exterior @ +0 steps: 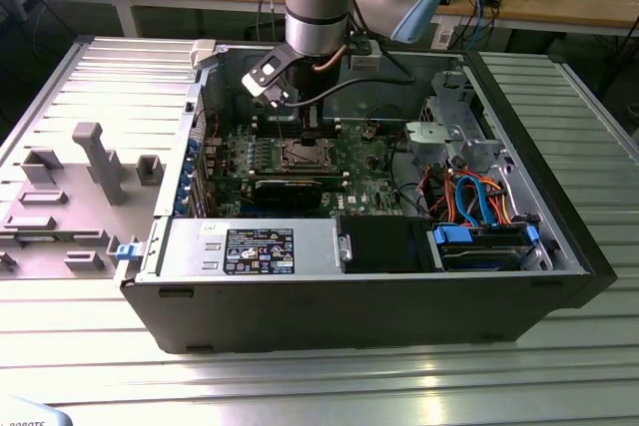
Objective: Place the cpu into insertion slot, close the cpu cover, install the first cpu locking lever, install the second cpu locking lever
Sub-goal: 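Install the first cpu locking lever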
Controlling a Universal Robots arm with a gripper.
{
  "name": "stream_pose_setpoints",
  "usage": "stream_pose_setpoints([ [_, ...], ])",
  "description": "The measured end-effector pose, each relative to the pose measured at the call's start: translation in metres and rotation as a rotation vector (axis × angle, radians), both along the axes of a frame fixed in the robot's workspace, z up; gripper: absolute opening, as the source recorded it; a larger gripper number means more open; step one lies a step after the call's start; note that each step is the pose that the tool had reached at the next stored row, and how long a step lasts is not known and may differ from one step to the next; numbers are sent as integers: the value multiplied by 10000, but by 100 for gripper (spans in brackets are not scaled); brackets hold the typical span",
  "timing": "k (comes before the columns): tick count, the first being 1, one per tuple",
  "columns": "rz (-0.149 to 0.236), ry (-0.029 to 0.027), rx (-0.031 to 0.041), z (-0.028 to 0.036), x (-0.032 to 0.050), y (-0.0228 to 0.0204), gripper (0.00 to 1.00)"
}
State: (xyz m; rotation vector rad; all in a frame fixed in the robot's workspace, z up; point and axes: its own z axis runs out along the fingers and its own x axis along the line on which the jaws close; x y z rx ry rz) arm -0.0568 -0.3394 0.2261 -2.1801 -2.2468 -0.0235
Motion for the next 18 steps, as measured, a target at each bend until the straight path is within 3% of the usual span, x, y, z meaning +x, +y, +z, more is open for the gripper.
stream_pose_setpoints([
  [7,1,0,1,23,2,0,11],
  [11,0,1,0,67,2,0,11],
  [17,0,1,0,204,2,0,11],
  [18,0,1,1,298,2,0,11],
])
